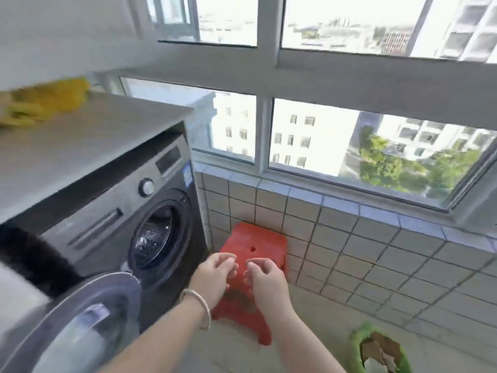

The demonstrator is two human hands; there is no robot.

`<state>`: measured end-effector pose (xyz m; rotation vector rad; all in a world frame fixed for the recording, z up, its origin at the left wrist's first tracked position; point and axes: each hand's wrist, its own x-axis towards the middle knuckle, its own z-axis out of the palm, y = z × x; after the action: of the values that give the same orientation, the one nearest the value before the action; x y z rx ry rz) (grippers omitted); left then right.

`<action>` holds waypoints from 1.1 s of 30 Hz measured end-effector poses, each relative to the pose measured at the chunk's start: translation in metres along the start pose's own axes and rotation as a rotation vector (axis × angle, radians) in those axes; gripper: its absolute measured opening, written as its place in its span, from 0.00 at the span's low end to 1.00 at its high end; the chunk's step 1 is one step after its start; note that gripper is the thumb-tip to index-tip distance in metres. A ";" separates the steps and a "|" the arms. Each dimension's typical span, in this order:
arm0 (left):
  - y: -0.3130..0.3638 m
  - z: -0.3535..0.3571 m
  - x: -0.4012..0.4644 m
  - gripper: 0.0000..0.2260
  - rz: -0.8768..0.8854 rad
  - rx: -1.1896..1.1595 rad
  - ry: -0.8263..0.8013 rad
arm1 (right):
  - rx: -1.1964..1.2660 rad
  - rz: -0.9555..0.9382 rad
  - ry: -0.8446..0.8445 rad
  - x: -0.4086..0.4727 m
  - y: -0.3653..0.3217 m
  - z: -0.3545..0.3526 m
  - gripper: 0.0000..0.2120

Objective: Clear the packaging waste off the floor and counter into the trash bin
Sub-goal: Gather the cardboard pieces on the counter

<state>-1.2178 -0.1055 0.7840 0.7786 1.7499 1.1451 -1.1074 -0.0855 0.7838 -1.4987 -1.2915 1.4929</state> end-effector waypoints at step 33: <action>0.051 -0.430 -0.027 0.08 0.076 -0.237 0.778 | -0.322 -0.309 -0.755 -0.023 -0.188 0.401 0.07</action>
<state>-1.5952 -0.2698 0.9217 0.2533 2.1418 1.8299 -1.5304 -0.1263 0.9111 -0.8415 -2.1718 1.7600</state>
